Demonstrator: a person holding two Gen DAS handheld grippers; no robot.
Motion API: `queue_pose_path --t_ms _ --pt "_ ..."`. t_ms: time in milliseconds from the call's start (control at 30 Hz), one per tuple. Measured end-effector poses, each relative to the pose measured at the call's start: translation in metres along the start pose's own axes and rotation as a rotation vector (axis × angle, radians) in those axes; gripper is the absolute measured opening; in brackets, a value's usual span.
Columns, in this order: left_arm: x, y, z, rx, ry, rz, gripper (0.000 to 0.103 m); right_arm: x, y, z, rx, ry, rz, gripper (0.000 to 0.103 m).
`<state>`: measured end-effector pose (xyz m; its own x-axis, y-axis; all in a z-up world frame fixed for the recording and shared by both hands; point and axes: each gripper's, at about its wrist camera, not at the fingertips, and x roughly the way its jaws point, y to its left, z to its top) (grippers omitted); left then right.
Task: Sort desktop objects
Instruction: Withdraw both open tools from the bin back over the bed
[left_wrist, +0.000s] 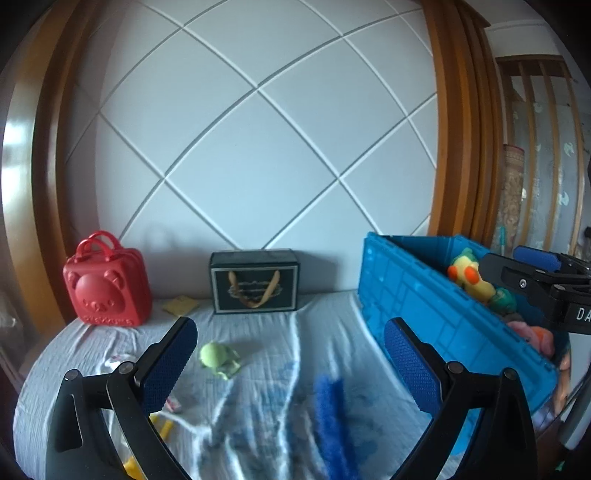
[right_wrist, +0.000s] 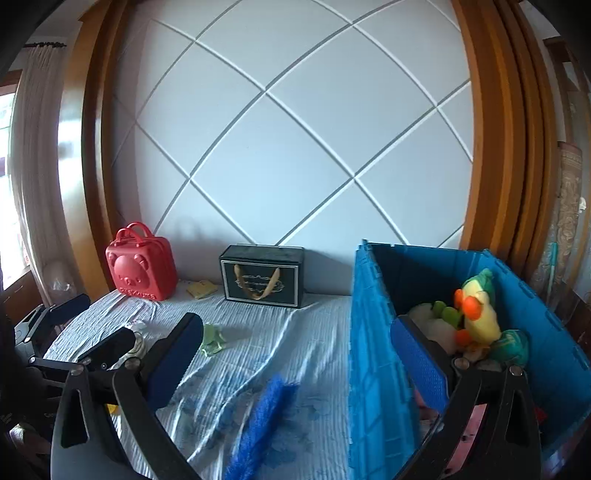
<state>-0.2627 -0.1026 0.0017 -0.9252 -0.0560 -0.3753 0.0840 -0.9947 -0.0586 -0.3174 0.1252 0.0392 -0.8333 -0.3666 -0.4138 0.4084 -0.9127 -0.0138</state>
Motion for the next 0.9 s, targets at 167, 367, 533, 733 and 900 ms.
queue_pose_path --t_ms 167,367,533,733,900 --pt "0.011 0.093 -0.019 -0.009 0.062 0.081 0.102 0.051 0.079 -0.001 -0.031 0.068 0.058 0.103" --pt "0.028 0.193 -0.047 -0.023 0.146 0.156 0.102 0.122 0.167 -0.020 -0.024 0.155 0.140 0.103" --pt "0.051 0.242 -0.077 -0.047 0.228 0.170 0.102 0.185 0.231 -0.050 -0.073 0.253 0.199 0.103" --pt "0.086 0.266 -0.124 0.018 0.349 0.148 0.102 0.253 0.287 -0.094 -0.197 0.371 0.241 0.103" --pt "0.114 0.289 -0.162 -0.002 0.471 0.117 0.102 0.292 0.298 -0.118 -0.213 0.431 0.279 0.103"
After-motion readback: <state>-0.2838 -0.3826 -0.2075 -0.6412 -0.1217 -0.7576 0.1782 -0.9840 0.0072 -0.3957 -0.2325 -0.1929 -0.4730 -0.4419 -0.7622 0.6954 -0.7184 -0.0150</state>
